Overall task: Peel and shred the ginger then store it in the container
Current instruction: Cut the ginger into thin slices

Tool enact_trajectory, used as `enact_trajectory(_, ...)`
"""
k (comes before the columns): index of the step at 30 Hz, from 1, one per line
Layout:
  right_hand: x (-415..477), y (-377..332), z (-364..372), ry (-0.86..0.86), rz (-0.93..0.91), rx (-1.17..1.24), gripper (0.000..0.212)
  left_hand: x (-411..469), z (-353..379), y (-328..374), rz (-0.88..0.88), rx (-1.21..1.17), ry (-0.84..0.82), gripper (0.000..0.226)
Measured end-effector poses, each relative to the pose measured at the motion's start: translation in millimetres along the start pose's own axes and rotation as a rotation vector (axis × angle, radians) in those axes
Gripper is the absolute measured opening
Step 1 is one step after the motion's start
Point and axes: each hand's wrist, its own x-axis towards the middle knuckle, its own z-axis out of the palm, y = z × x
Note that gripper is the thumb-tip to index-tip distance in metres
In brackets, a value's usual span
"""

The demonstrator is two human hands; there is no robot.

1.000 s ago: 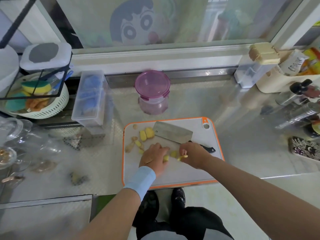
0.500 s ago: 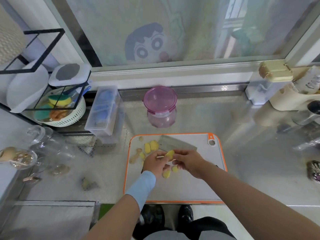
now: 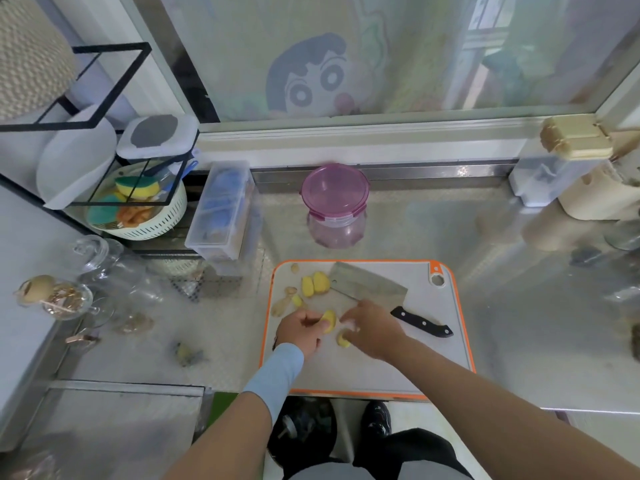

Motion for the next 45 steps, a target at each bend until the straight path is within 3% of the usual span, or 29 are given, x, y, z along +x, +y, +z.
enact_trajectory(2, -6.2, 4.0, 6.2, -0.011, -0.072, -0.131, 0.031, 1.4, -5.6, -5.5, 0.016, 0.081, 0.023, 0.011)
enact_trajectory(7, -12.3, 12.7, 6.7, 0.01, -0.115, -0.197, 0.012, 3.5, -0.6, -3.3, 0.0, 0.16, -0.034, 0.014)
enact_trajectory(12, -13.2, 20.6, -3.7, -0.013, -0.113, -0.192, 0.034, 3.6, 27.5, 11.5, 0.016, 0.267, 0.03, 0.01)
enact_trajectory(14, -9.2, 14.1, -2.0, -0.017, -0.097, -0.19, 0.032, 3.7, 31.5, 13.0, 0.017, 0.204, 0.038, 0.008)
enact_trajectory(17, -3.2, -0.4, -3.2, 0.047, 0.12, 0.301, 0.03, 2.3, 24.8, 13.6, 0.001, 0.1, 0.05, 0.008)
enact_trajectory(20, -2.7, -8.4, -12.8, -0.08, 0.25, 0.883, 0.02, 2.2, 17.8, 13.3, -0.059, -0.099, -0.002, 0.01)
enact_trajectory(23, -7.8, -12.7, -21.3, -0.113, 0.275, 1.065, 0.012, 1.0, 15.6, 17.6, -0.073, -0.137, -0.035, 0.009)
enact_trajectory(27, -9.5, -14.7, -20.7, -0.047, 0.291, 1.003, 0.01, 3.7, 16.5, 17.2, -0.009, -0.139, -0.001, 0.009)
enact_trajectory(31, -8.8, -18.2, -19.9, 0.037, 0.252, 0.801, 0.007, 6.1, 16.1, 16.0, -0.014, -0.192, -0.076, 0.019)
enact_trajectory(36, -11.0, -24.4, -20.3, 0.063, 0.242, 0.656, 0.017, 4.6, 12.6, 15.8, -0.027, -0.237, -0.144, 0.013)
enact_trajectory(41, -15.5, -26.1, -26.9, 0.048, 0.24, 0.657, 0.015, 6.1, 12.9, 18.3, -0.028, -0.211, -0.171, 0.013)
enact_trajectory(45, -18.4, -23.7, -30.4, 0.025, 0.273, 0.867, 0.01, 7.6, 14.5, 19.9, -0.014, -0.194, -0.209, 0.012)
